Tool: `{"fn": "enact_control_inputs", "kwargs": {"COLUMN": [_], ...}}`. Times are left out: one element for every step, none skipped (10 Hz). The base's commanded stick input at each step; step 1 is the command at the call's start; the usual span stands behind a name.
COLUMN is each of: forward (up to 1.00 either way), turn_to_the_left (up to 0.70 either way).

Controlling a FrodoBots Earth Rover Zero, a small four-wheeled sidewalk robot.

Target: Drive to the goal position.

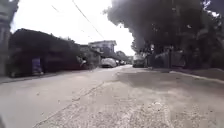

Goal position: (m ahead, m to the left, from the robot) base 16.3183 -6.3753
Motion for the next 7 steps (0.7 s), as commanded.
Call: {"fn": "enact_control_inputs", "kwargs": {"forward": [0.7,0.7,0.7,0.7,0.7,0.68,0.14], "turn_to_the_left": [0.0,0.0,0.0,0.0,0.0,0.0,0.0]}}
